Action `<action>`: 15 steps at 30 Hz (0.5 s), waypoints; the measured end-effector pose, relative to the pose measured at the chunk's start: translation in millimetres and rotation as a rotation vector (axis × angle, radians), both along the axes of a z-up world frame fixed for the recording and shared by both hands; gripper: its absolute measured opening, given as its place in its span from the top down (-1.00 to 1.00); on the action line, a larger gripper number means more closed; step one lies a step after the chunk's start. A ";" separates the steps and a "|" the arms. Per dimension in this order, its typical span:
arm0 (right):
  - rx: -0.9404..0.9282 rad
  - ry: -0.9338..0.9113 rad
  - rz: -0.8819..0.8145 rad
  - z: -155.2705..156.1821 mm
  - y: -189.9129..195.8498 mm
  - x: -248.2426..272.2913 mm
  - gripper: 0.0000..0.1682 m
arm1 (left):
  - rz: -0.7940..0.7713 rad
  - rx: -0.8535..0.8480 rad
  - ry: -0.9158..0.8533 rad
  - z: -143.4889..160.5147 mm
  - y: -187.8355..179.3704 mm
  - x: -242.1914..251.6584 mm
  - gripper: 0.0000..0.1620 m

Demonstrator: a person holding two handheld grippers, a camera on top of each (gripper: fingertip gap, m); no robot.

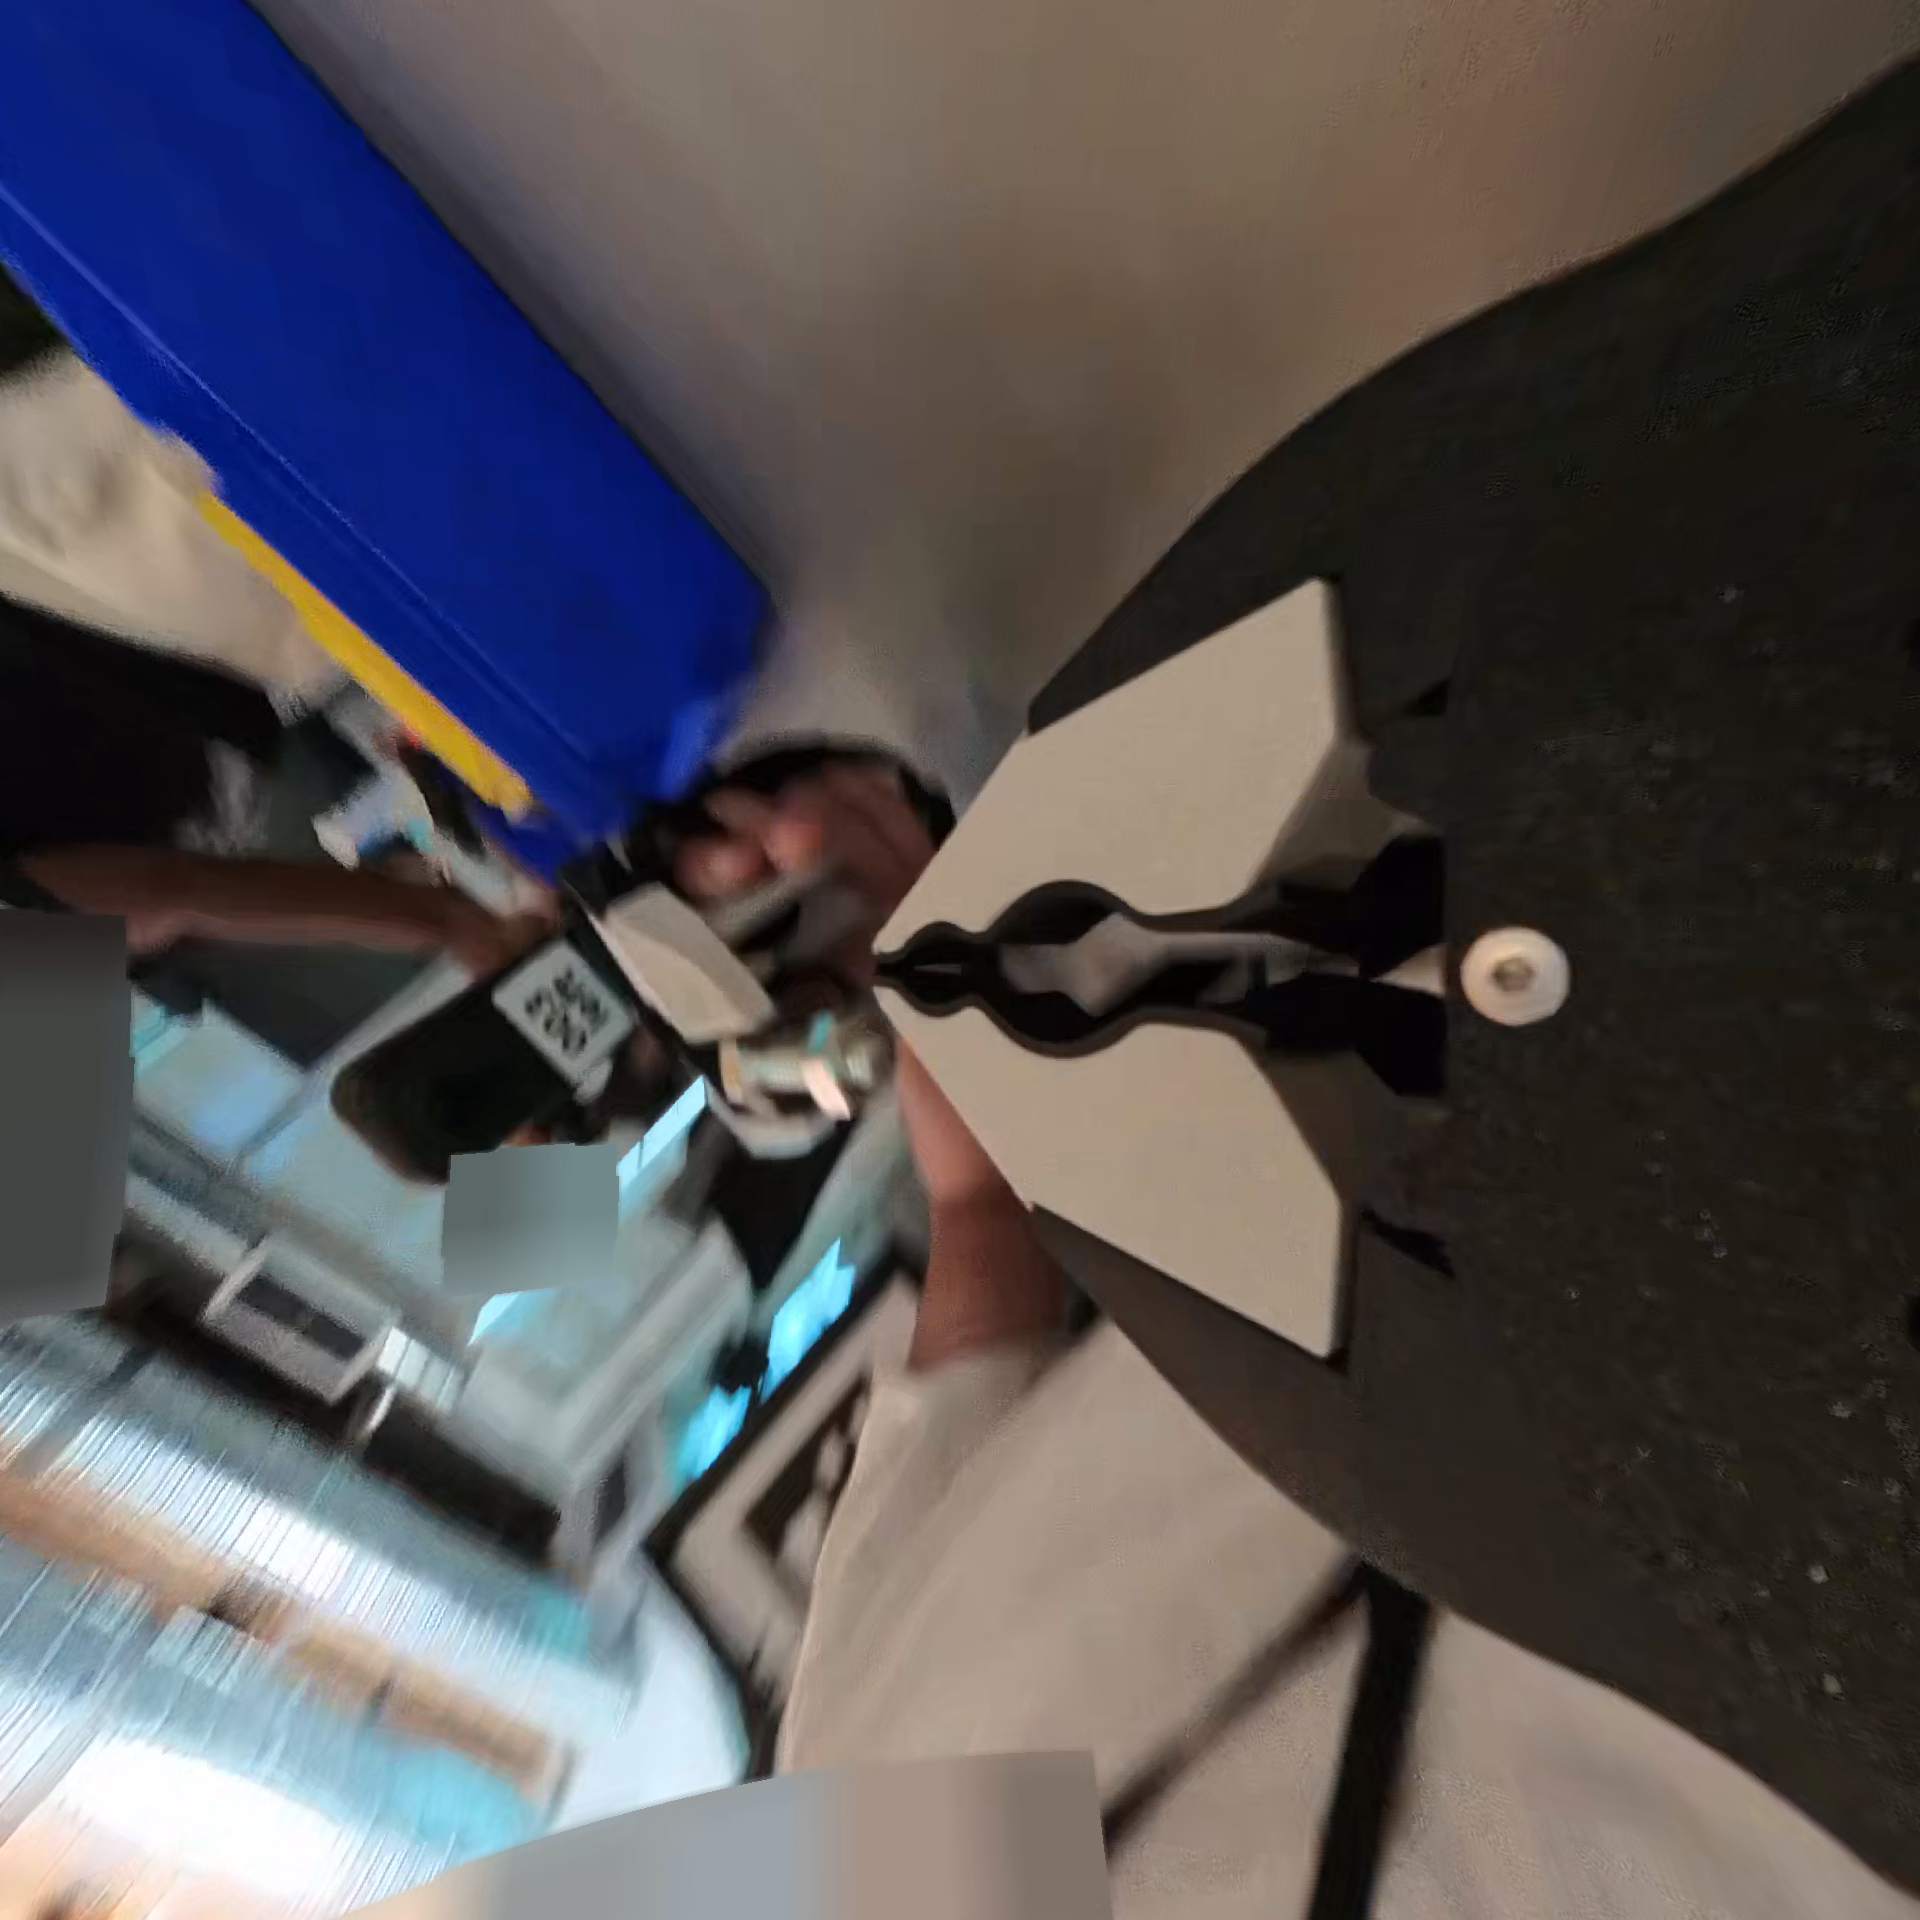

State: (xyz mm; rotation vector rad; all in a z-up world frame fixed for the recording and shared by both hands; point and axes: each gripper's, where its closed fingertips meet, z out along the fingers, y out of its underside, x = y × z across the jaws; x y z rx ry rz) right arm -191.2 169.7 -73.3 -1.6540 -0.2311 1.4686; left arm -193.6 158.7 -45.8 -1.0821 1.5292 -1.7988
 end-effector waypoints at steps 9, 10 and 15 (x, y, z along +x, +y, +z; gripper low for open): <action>0.081 -0.325 -0.131 -26.4 5.6 18.9 0.75 | 0.034 0.062 -0.014 0.0 -3.0 2.3 0.78; 0.037 -0.235 -0.057 -23.1 1.5 10.4 0.64 | 0.055 0.084 -0.026 0.8 -0.7 1.0 0.78; -0.167 0.363 0.336 23.2 -19.9 -18.6 0.36 | 0.146 0.144 -0.072 5.0 8.6 -11.2 0.78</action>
